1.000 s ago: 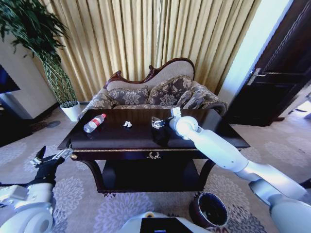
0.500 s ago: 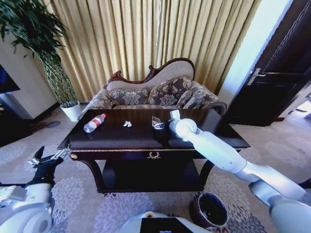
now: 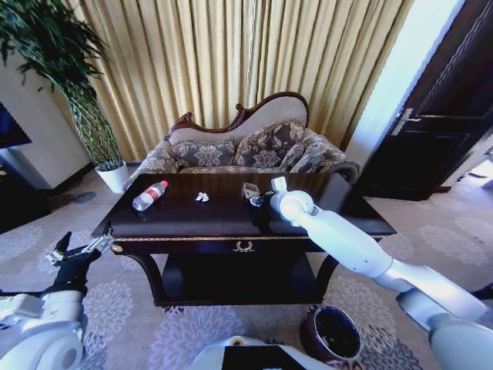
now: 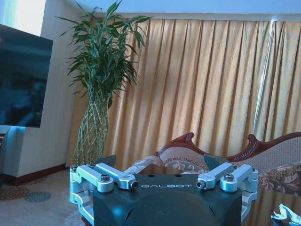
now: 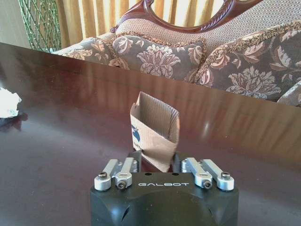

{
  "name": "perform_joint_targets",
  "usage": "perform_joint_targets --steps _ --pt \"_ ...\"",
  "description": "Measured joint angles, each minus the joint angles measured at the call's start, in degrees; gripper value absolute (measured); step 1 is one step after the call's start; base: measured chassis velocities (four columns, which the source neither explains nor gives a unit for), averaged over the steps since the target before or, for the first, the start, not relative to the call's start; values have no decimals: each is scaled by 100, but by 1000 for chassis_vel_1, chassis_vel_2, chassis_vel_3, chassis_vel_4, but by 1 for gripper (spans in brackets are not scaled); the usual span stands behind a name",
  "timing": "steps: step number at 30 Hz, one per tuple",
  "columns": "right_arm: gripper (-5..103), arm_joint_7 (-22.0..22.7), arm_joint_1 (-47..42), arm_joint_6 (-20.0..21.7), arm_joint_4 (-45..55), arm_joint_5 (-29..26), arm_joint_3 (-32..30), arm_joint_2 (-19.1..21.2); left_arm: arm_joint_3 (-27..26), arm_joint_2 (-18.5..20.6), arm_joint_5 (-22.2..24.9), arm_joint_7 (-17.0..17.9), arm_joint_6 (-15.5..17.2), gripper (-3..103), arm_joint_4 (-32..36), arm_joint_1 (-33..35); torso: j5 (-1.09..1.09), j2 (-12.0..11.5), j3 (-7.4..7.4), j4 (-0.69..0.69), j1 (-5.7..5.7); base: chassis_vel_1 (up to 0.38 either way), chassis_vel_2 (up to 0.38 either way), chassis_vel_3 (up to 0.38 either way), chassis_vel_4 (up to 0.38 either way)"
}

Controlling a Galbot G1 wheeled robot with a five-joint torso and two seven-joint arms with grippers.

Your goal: Move to the front of the table and place the trash on the table into the trash bin.

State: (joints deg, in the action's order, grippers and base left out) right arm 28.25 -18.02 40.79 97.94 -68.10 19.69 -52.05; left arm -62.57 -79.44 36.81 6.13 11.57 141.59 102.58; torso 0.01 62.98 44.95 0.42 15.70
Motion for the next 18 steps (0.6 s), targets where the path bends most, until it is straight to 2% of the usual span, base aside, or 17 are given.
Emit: perform_joint_targets --steps 1,2,4,5,8,11,18 --pt "32 -6 -1 -1 2 3 -7 7 1 -1 0 -1 0 100 0 0 0 0 0 0 0 0 0 0 0" --pt "32 -6 -1 -1 2 3 -7 7 1 -1 0 -1 0 100 0 0 0 0 0 0 0 0 0 0 0" --pt "21 -24 -11 -3 12 11 -18 24 1 -9 0 -2 0 100 2 2 0 0 0 0 0 0 0 0 0" --pt "21 -24 -11 -3 12 11 -18 24 1 -9 0 -2 0 100 2 2 0 0 0 0 0 0 0 0 0" --pt "5 -31 -37 -6 27 20 -34 39 -3 -12 0 -3 0 100 7 6 0 0 0 0 0 0 0 0 0" --pt "1 -33 -43 -10 37 23 -50 51 -5 -6 0 -4 0 100 8 4 0 0 0 0 0 0 0 0 0" --pt "0 -48 -43 -23 58 22 -65 88 -5 -3 4 -4 0 100 7 -15 0 0 0 0 0 0 0 0 0"
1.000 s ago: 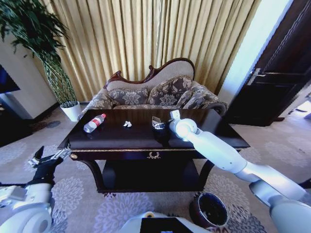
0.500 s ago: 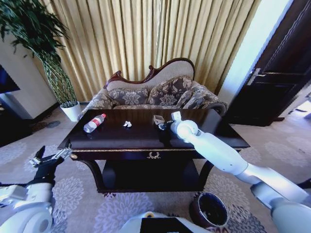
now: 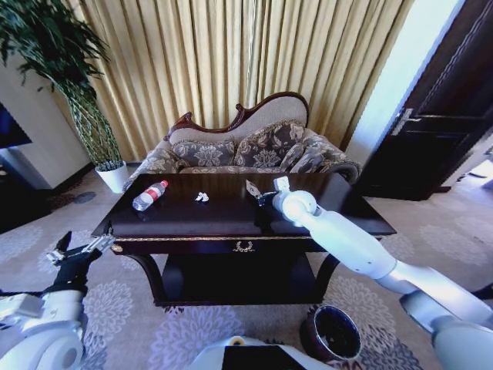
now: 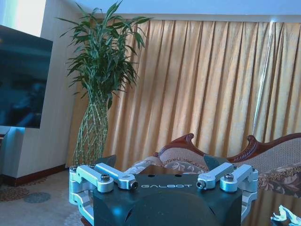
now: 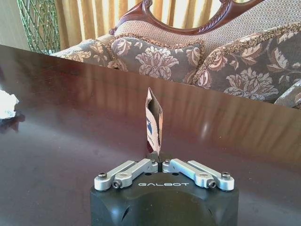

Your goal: Move to the front of the table and place the trash on the table into the trash bin.

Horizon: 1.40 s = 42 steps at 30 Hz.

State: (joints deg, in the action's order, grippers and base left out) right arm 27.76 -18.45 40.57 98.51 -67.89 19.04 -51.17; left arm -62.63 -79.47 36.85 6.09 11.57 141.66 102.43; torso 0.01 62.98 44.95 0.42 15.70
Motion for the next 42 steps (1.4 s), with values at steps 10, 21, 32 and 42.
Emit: perform_joint_targets --steps 10,21,32,42 --pt "0 -19 -8 -5 31 -14 0 6 0 0 5 -2 0 100 -10 -4 0 0 0 0 0 0 0 0 0" --pt "0 -226 -239 -951 254 144 -350 128 6 15 7 -2 0 100 -43 -19 0 0 0 -1 0 0 0 0 0" --pt "0 -683 -1440 -1255 1039 765 -1914 865 20 113 17 -15 -8 100 -130 -65 0 0 0 1 0 0 0 0 0" --pt "0 -1114 -3595 -1758 1365 1418 -4008 1120 26 368 70 -73 -14 100 -407 -207 -1 0 -1 1 0 0 0 0 0"
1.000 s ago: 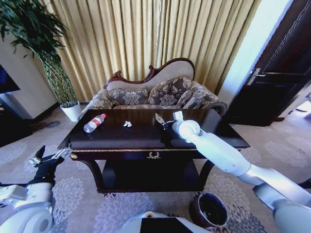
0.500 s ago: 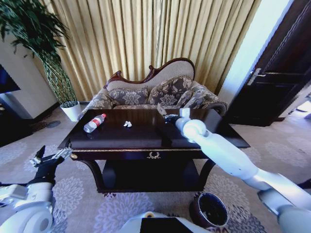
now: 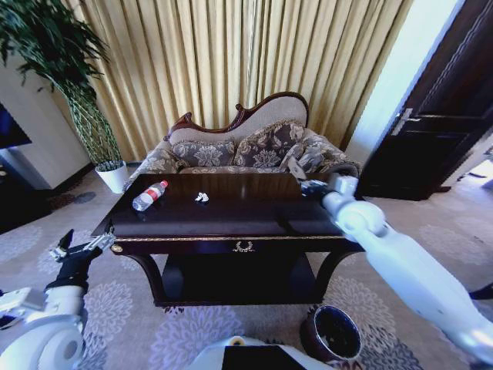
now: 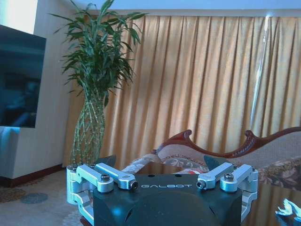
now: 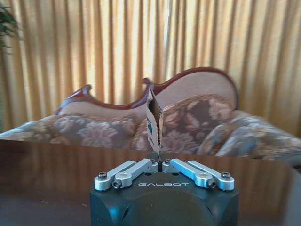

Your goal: Move to the front of the table and place the trash on the table into the trash bin.

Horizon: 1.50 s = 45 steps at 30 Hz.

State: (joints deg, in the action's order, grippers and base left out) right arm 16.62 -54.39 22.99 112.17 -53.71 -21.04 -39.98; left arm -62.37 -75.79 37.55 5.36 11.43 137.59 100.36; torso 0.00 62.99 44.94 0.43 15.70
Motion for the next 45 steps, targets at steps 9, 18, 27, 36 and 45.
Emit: perform_joint_targets --steps 9,18,27,36,45 --pt "0 -196 -812 -759 85 759 -682 -652 3 176 115 -73 -41 100 -46 2 1 0 1 -3 1 0 0 0 0" --pt "0 -516 -1769 -1063 478 1237 -1524 -940 36 314 140 -191 -157 100 -148 46 2 0 0 0 1 0 0 0 0" --pt "0 -600 -2110 -1065 697 1405 -1850 -1221 28 358 146 -221 -157 100 -76 78 1 0 0 -1 1 0 0 0 0" --pt "0 -602 -2130 -913 789 1505 -1798 -1244 48 379 148 -244 -152 100 -110 58 1 0 1 -1 1 0 0 0 0" --pt "0 -560 -2076 -890 778 1468 -1779 -1210 66 326 137 -250 -139 100 -97 54 1 0 1 -1 1 0 0 0 0"
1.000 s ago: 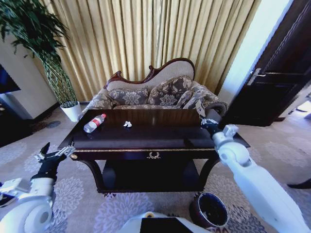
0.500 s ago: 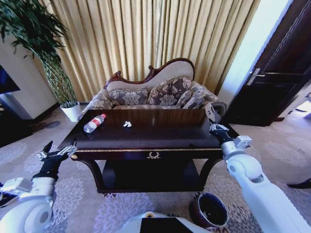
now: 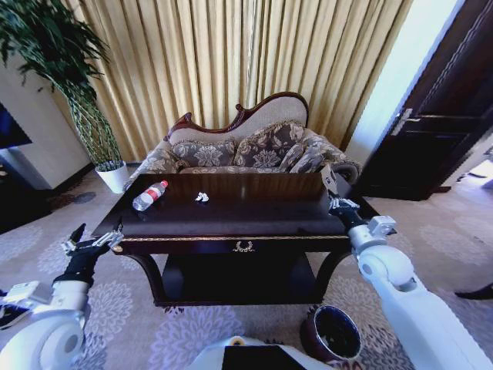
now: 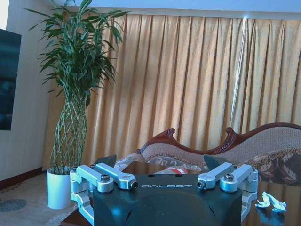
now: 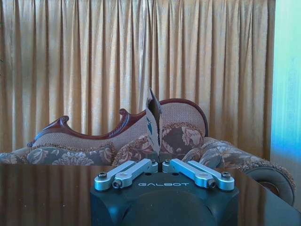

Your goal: Move to the front of the table and place the trash on the table into the trash bin.

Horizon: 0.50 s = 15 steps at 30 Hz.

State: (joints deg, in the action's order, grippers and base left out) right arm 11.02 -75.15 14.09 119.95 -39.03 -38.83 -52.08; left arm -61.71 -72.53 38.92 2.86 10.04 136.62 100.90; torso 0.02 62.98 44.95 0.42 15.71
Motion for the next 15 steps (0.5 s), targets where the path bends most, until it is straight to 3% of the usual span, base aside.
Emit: perform_joint_targets --steps 15 --pt "0 120 -13 -9 -39 -4 20 -47 -16 -21 -7 -56 6 100 26 34 0 0 0 1 0 42 -32 -32 35"
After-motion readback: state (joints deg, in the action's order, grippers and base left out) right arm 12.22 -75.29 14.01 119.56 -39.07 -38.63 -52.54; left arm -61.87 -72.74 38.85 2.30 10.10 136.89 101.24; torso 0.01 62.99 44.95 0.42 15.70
